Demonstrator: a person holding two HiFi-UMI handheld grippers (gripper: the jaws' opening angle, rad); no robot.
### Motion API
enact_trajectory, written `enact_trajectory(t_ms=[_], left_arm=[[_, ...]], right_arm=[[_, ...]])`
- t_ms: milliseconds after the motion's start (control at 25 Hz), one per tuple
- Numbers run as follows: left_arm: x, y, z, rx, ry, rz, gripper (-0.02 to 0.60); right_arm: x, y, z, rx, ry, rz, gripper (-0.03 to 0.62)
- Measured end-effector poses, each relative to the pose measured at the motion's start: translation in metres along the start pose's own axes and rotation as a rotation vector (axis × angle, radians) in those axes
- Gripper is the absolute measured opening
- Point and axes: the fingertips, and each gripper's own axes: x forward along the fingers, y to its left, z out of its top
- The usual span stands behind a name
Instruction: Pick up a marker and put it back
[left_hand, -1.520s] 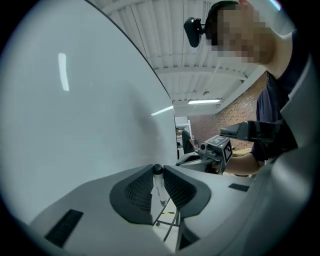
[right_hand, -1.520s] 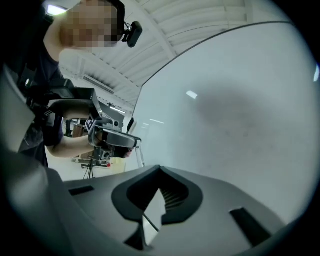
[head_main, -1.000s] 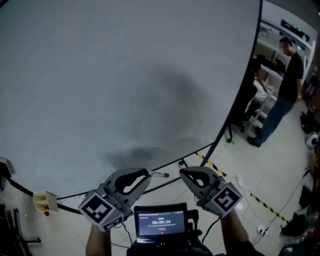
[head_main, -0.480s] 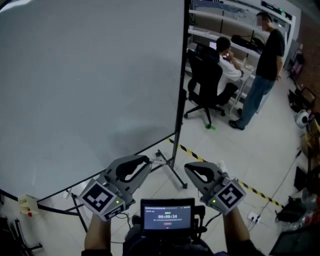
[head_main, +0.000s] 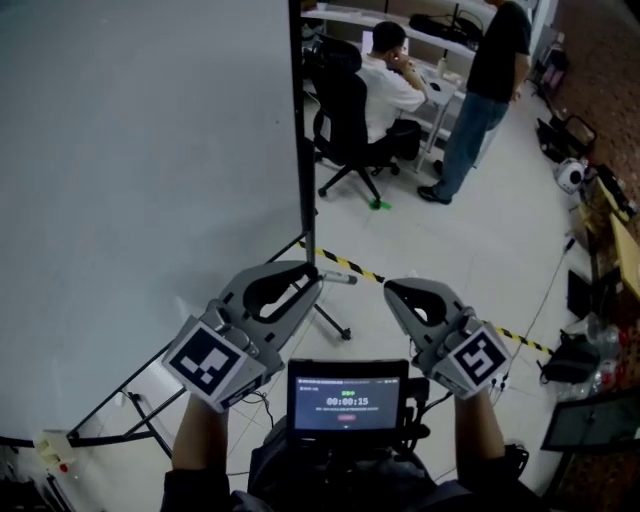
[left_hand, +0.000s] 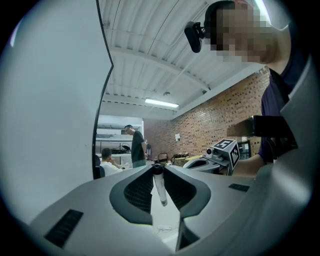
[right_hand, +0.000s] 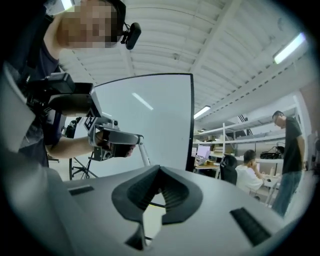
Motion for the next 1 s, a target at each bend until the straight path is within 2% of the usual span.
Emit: enact_trajectory(t_ms=[200, 400, 560, 840, 1000], left_arm=[[0.030, 0.005, 0.001, -0.012, -0.025, -0.121, 0.071], [0.064, -0.003, -0.003, -0.038, -0.017, -0.167, 0.071], [0.095, -0.007, -0.004, -0.034, -0.005, -0.131, 0.071], [0.162, -0.009, -0.009, -0.028, -0.012, 0.003, 0.071], [0.179, -0.008, -0.010, -0.043, -0.037, 0.072, 0.072]], right_arm=[[-0.006, -0.022, -0.002, -0.014, 0.031, -0.099, 0.011], [-0.024, -0.053, -0.007, -0.009, 0.026, -0.131, 0.011], [-0.036, -0.087, -0.009, -0.003, -0.021, -0.116, 0.011], [-0.057, -0.151, -0.027, -0.008, -0.045, 0.008, 0.011], [-0.061, -0.171, -0.043, 0.007, -0.049, 0.070, 0.011]])
